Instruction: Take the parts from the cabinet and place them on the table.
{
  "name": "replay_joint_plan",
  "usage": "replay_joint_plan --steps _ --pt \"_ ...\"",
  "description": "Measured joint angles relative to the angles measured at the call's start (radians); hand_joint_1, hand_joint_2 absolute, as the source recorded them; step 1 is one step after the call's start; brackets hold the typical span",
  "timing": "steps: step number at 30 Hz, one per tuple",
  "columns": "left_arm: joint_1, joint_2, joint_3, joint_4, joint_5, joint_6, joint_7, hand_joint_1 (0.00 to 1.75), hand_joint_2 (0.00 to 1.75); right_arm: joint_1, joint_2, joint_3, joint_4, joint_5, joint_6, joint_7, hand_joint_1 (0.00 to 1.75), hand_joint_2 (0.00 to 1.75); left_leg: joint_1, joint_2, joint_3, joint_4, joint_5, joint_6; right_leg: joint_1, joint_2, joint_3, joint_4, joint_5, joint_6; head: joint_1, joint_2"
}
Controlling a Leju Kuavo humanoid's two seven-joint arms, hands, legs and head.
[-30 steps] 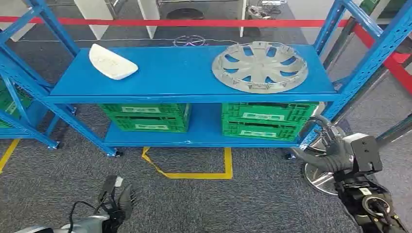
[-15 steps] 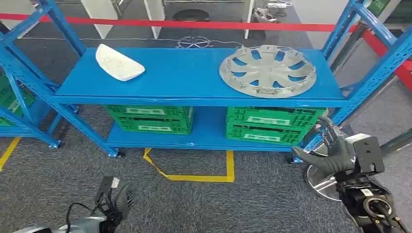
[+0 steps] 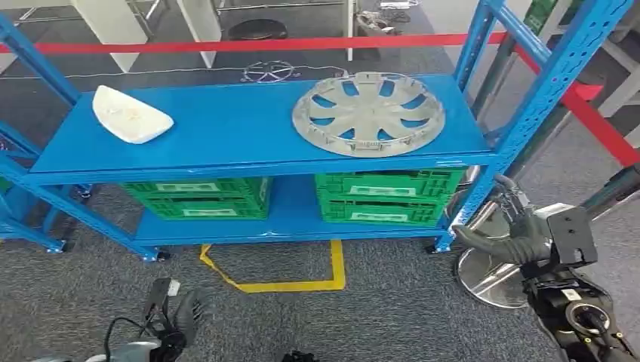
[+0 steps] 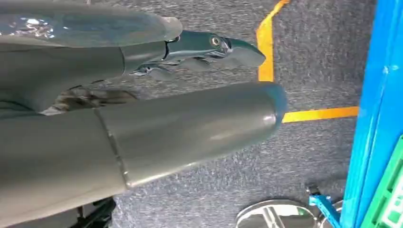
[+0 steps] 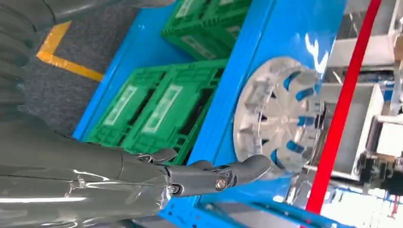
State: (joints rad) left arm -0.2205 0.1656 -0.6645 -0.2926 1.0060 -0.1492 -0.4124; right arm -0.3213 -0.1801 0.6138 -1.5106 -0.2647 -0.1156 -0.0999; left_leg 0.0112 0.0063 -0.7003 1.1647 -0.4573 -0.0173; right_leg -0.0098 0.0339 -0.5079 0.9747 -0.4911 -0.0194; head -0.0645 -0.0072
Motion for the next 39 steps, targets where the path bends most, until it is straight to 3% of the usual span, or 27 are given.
replay_joint_plan --steps 1,2,4,7,8,11,12,13,14,15,17,18,19,20,21,23,24,26,27,28,30,32,33,34,35,37,39 --pt "-0.001 0.002 0.0 0.0 0.0 0.0 0.0 0.0 0.0 0.0 0.0 0.0 0.0 0.0 0.0 0.001 0.0 1.75 -0.006 -0.002 0.037 -0.11 0.07 0.012 0.0 0.003 0.013 0.0 -0.009 0.002 0.0 0.0" --pt "-0.002 0.004 0.0 0.0 0.001 0.0 0.0 0.0 0.0 0.0 0.0 0.0 -0.001 -0.003 0.0 0.002 0.0 1.75 -0.012 -0.007 0.058 -0.179 0.092 0.02 -0.001 0.006 0.017 -0.003 -0.017 0.004 -0.001 0.0" --pt "-0.006 0.01 0.0 0.0 0.002 0.003 0.0 0.0 0.0 -0.001 0.0 0.001 -0.001 -0.008 0.0 0.005 0.0 1.75 -0.018 -0.007 0.075 -0.198 0.068 0.019 -0.001 0.013 0.017 -0.01 -0.024 0.018 0.003 0.0" --pt "-0.007 0.009 0.0 0.0 0.003 0.004 0.0 0.0 0.0 -0.001 0.0 0.001 -0.003 -0.01 0.0 0.006 0.0 1.75 -0.013 -0.005 0.104 -0.225 0.06 0.034 0.003 0.009 0.038 -0.016 -0.025 0.034 0.0 0.0" --pt "-0.006 0.008 0.0 0.0 0.003 0.004 0.0 0.0 0.0 -0.002 0.0 -0.001 -0.002 -0.01 0.0 0.006 0.0 1.75 -0.012 -0.005 0.12 -0.234 0.058 0.037 0.0 -0.008 0.03 0.009 -0.035 0.037 0.003 0.0" --pt "-0.007 0.007 0.0 0.0 0.003 0.003 0.0 0.0 0.0 -0.012 0.0 0.003 -0.002 -0.013 0.001 0.008 0.0 1.75 -0.012 -0.005 0.145 -0.236 0.037 0.046 0.0 -0.02 -0.094 0.235 -0.11 0.046 0.013 0.0" --pt "-0.006 0.005 0.0 0.0 0.003 0.004 0.0 0.0 0.0 -0.01 0.0 0.002 -0.001 -0.015 0.001 0.01 0.0 1.75 -0.012 -0.005 0.153 -0.236 0.029 0.046 0.0 -0.02 -0.135 0.292 -0.133 0.049 0.013 0.0" --pt "-0.003 0.004 0.0 0.0 0.003 0.004 0.0 0.0 0.0 -0.01 0.0 0.002 0.0 -0.015 0.001 0.011 0.0 1.75 -0.011 -0.005 0.166 -0.236 0.02 0.045 -0.001 -0.021 -0.162 0.307 -0.129 0.051 0.016 0.0" --pt "-0.001 0.003 0.0 0.0 0.003 0.004 0.0 0.0 0.0 -0.01 0.0 0.002 0.0 -0.015 0.002 0.01 0.0 1.75 -0.011 -0.005 0.18 -0.236 0.011 0.043 -0.003 -0.023 -0.163 0.276 -0.101 0.053 0.016 0.0" --pt "0.0 0.002 0.0 0.0 0.003 0.004 0.0 0.0 0.0 -0.011 0.0 0.002 0.0 -0.015 0.002 0.01 0.0 1.75 -0.01 -0.005 0.198 -0.235 -0.001 0.04 -0.004 -0.025 -0.148 0.206 -0.044 0.054 0.017 0.0" --pt "-0.001 0.0 0.0 0.0 0.002 0.003 0.0 0.0 0.0 -0.011 -0.001 0.002 0.0 -0.015 0.002 0.01 0.0 1.75 -0.01 -0.004 0.231 -0.235 -0.026 0.032 -0.008 -0.033 -0.103 0.031 0.1 0.052 0.02 0.0" --pt "-0.002 -0.001 0.0 0.0 0.0 0.004 0.0 0.0 0.0 -0.011 -0.002 0.002 0.003 -0.017 0.002 0.011 0.0 1.75 -0.012 -0.004 0.236 -0.234 -0.032 0.027 -0.001 -0.037 -0.11 0.028 0.08 0.048 0.022 0.0" --pt "-0.006 0.0 0.0 0.0 -0.001 0.004 0.001 0.0 0.0 -0.014 -0.002 0.003 0.003 -0.018 0.002 0.012 0.0 1.75 -0.012 -0.004 0.226 -0.231 -0.037 0.019 0.004 -0.041 -0.095 0.005 0.056 0.034 0.029 0.0" --pt "-0.005 -0.001 0.0 0.0 -0.001 0.004 0.003 0.0 0.0 -0.01 -0.002 0.001 0.003 -0.017 0.0 0.013 0.0 1.75 -0.011 -0.001 0.23 -0.231 -0.041 0.012 0.006 -0.037 -0.093 0.009 0.077 0.022 0.023 0.0" --pt "-0.004 -0.003 0.0 0.0 -0.003 0.003 0.003 0.0 0.0 -0.011 -0.002 0.0 0.003 -0.014 0.0 0.016 0.0 1.75 -0.013 -0.001 0.235 -0.226 -0.04 0.007 0.007 -0.037 -0.091 0.01 0.071 0.013 0.018 0.0" --pt "-0.008 -0.003 0.0 0.0 -0.004 0.003 0.005 0.0 0.0 -0.014 -0.002 -0.001 -0.002 -0.008 0.0 0.021 0.0 1.75 -0.01 -0.001 0.235 -0.199 -0.047 -0.001 -0.001 -0.031 -0.06 -0.006 0.069 0.006 0.015 0.0" --pt "-0.011 -0.003 0.0 0.0 -0.005 0.003 0.005 0.0 0.0 -0.021 -0.002 -0.003 -0.001 -0.006 0.0 0.026 0.0 1.75 -0.009 -0.002 0.199 -0.133 -0.053 -0.004 -0.001 -0.03 -0.05 -0.012 0.065 0.0 0.011 0.0" --pt "-0.014 -0.003 0.0 0.0 -0.007 0.003 0.007 0.0 0.0 -0.027 -0.002 -0.004 0.0 -0.003 0.001 0.03 0.0 1.75 -0.006 -0.002 0.082 0.035 -0.104 -0.013 -0.001 -0.026 -0.042 -0.015 0.056 -0.005 0.007 0.0" --pt "-0.011 -0.004 0.0 0.0 -0.008 0.003 0.008 0.0 0.0 -0.026 -0.002 -0.003 0.0 -0.002 0.003 0.032 0.0 0.0 -0.006 -0.002 0.032 0.091 -0.134 -0.014 -0.001 -0.023 -0.037 -0.015 0.049 -0.006 0.005 0.0" --pt "-0.009 -0.004 0.0 0.0 -0.008 0.003 0.008 0.0 0.0 -0.025 -0.002 -0.003 0.001 0.0 0.003 0.039 0.0 0.0 -0.005 -0.002 -0.004 0.115 -0.14 -0.015 0.0 -0.02 -0.029 -0.015 0.041 -0.006 0.003 0.0" --pt "-0.009 -0.004 0.0 0.0 -0.009 0.003 0.009 0.0 0.0 -0.03 -0.002 -0.003 0.006 0.006 0.001 0.048 0.0 0.0 -0.005 -0.002 -0.008 0.04 -0.073 -0.01 0.0 -0.017 -0.007 -0.015 0.025 -0.004 0.0 0.0" --pt "-0.012 -0.003 0.0 0.0 -0.011 0.003 0.009 0.0 0.0 -0.04 -0.002 -0.003 0.012 0.001 0.004 0.043 0.0 0.0 -0.005 -0.002 0.046 -0.148 0.073 0.001 -0.001 -0.016 0.018 -0.016 0.006 0.003 -0.003 0.0" --pt "-0.012 -0.003 0.0 0.0 -0.013 0.004 0.01 0.0 0.0 -0.046 -0.002 -0.003 0.016 -0.016 0.015 0.031 0.0 0.0 -0.007 -0.003 0.053 -0.204 0.1 0.003 0.003 -0.014 0.025 -0.012 -0.001 0.007 -0.003 0.0" --pt "-0.014 -0.002 0.0 0.0 -0.015 0.004 0.011 0.0 0.0 -0.049 -0.002 -0.003 0.019 -0.027 0.022 0.021 0.0 0.0 -0.011 -0.001 0.055 -0.208 0.069 0.005 0.004 -0.01 0.019 -0.013 -0.006 0.013 -0.002 0.0" --pt "-0.013 -0.004 0.0 0.0 -0.015 0.005 0.011 0.0 0.0 -0.052 -0.002 -0.003 0.021 -0.034 0.028 0.011 0.0 0.0 -0.013 -0.003 0.056 -0.202 0.09 0.009 0.005 -0.01 0.019 -0.014 -0.012 0.021 0.0 0.0" --pt "-0.014 -0.006 0.0 0.0 -0.016 0.006 0.011 0.0 0.0 -0.054 -0.002 0.001 0.026 -0.048 0.04 -0.012 0.0 0.0 -0.012 -0.007 0.06 -0.203 0.085 0.016 0.005 -0.01 0.028 -0.021 -0.02 0.031 0.002 0.0" --pt "-0.019 -0.008 0.0 0.0 -0.018 0.01 0.008 0.0 0.0 -0.055 -0.002 0.002 0.028 -0.06 0.046 -0.039 0.0 0.0 -0.006 -0.006 0.08 -0.215 0.078 0.027 0.002 -0.022 0.015 0.019 -0.055 0.041 0.007 0.0"
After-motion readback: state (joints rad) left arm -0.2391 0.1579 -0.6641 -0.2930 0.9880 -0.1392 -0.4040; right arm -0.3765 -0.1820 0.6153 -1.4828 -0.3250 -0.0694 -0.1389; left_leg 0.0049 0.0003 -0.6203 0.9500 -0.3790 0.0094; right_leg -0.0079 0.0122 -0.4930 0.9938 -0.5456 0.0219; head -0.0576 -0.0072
